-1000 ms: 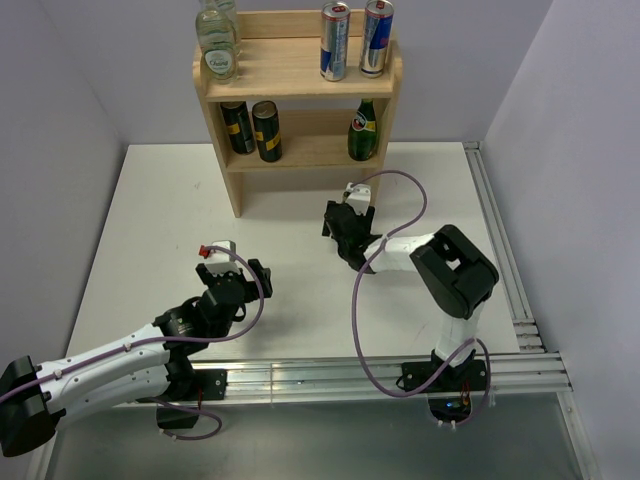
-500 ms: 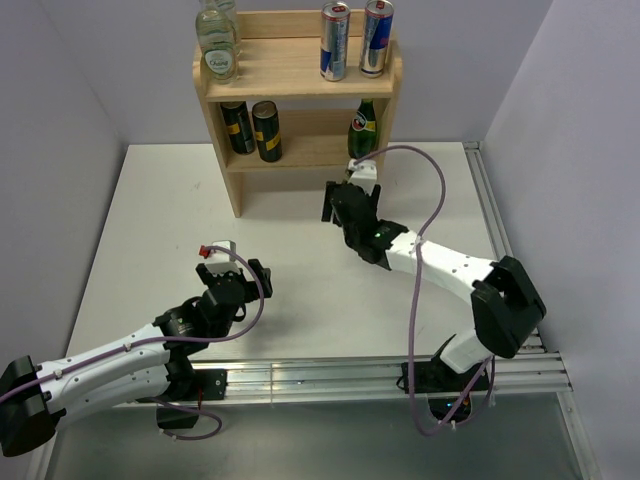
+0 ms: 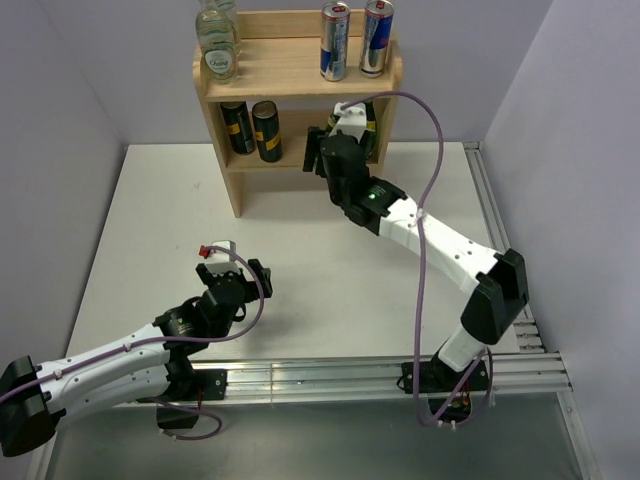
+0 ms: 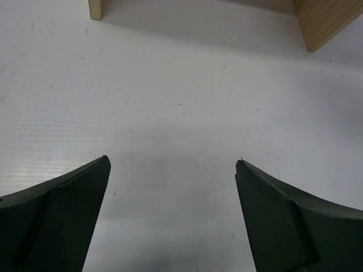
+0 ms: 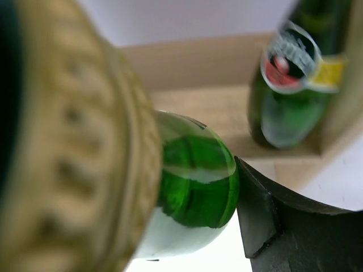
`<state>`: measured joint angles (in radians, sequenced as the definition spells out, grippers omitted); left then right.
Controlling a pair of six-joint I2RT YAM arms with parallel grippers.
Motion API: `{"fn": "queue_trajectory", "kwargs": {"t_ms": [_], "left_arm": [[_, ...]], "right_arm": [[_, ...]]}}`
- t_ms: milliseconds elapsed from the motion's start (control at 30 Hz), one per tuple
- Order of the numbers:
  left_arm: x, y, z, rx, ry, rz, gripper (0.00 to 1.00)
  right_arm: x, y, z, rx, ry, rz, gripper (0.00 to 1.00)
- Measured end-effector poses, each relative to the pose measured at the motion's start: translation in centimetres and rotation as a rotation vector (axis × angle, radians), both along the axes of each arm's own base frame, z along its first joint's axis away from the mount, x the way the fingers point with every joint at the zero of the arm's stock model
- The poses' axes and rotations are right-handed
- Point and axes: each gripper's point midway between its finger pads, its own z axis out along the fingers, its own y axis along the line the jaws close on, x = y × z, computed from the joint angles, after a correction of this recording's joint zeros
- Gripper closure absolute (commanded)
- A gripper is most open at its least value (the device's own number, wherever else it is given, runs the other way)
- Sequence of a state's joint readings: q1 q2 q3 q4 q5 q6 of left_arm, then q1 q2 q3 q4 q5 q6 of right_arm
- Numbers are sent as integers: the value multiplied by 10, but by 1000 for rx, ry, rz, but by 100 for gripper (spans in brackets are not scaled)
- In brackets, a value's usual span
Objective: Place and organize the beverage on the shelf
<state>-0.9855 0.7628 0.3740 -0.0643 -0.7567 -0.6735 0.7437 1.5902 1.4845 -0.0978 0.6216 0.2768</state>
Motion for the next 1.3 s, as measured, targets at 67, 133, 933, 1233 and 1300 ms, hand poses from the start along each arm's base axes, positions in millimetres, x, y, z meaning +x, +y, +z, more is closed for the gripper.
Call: {"fn": "queue_trajectory", "kwargs": {"t_ms": [67, 133, 933, 1233, 1300], "left_arm": [[0, 0, 0, 0, 0, 0, 1], [0, 0, 0, 0, 0, 0, 1], [-1, 1, -4, 6, 5, -3, 1], [-1, 0, -3, 5, 2, -4, 1], [-1, 0, -3, 5, 2, -4, 1]], "right_arm": [[10, 6, 5, -8, -8, -3, 100], [20, 13, 2, -24, -2, -5, 100], [73, -6, -38, -150, 59, -152, 100], [82, -11, -36, -135, 21, -226, 100], [83, -13, -37, -133, 16, -242, 100]]}}
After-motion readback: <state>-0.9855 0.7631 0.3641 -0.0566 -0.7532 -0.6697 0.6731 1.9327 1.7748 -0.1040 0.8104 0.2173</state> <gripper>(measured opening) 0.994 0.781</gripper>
